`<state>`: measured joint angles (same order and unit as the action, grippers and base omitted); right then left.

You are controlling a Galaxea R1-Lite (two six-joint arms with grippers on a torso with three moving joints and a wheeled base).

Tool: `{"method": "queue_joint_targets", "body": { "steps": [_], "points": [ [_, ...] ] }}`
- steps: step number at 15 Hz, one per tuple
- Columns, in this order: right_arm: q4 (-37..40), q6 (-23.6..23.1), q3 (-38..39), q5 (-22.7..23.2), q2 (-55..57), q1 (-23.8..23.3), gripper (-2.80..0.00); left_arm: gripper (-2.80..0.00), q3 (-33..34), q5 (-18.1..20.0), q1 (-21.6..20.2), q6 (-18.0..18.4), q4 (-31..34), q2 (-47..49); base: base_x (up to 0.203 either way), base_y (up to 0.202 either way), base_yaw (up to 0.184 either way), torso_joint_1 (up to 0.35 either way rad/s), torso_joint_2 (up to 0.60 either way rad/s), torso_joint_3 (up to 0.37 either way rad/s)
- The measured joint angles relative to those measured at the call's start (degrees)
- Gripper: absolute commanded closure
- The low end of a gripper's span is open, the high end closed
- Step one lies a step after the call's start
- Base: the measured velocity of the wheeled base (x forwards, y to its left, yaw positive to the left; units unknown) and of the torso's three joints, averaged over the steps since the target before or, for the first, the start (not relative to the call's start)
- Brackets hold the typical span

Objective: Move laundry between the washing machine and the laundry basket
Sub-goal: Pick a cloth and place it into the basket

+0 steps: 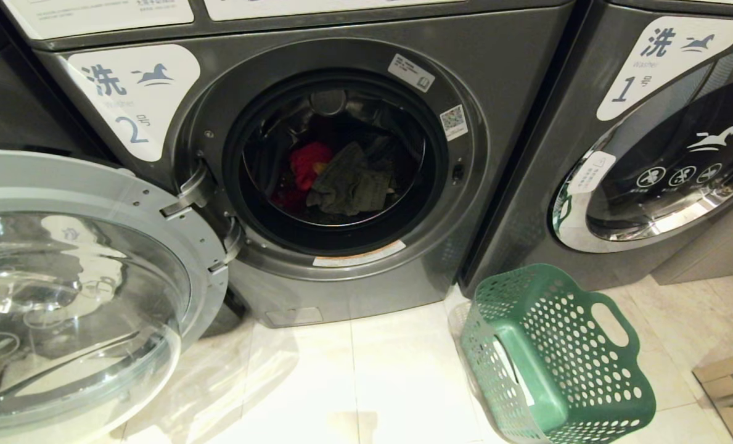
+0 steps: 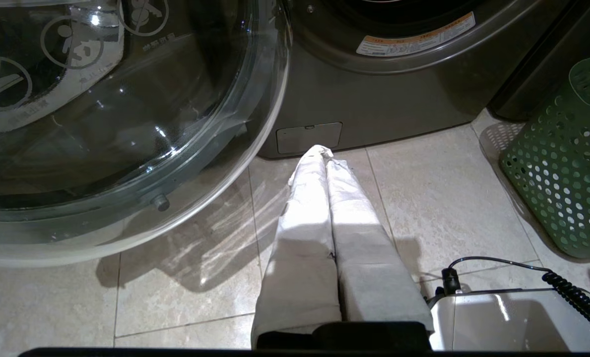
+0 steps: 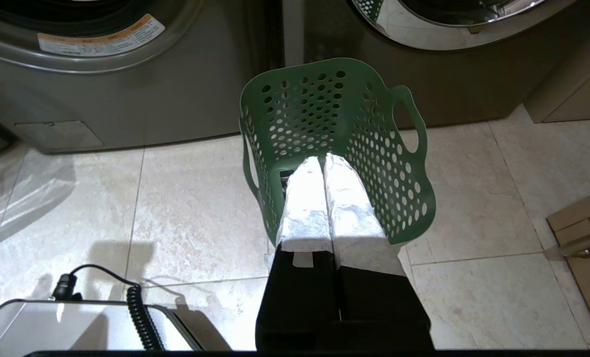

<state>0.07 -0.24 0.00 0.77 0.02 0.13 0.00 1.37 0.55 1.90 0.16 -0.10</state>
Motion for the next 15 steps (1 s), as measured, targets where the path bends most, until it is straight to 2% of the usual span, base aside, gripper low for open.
{"method": "queue_joint_targets", "body": {
  "steps": [2,9,15],
  "points": [
    [0.0,0.0,0.0,0.0,0.0,0.0,0.00,0.00,0.0,0.0,0.0,0.0,0.0,0.0,0.031,0.000,-0.001,0.000,0.00,0.002],
    [0.0,0.1,0.0,0.0,0.0,0.0,0.00,0.00,0.0,0.0,0.0,0.0,0.0,0.0,0.186,0.000,-0.001,0.006,0.00,0.004],
    [0.0,0.2,0.0,0.0,0.0,0.0,0.00,0.00,0.0,0.0,0.0,-0.1,0.1,0.0,0.010,0.000,0.000,0.002,0.00,0.000]
  ]
}}
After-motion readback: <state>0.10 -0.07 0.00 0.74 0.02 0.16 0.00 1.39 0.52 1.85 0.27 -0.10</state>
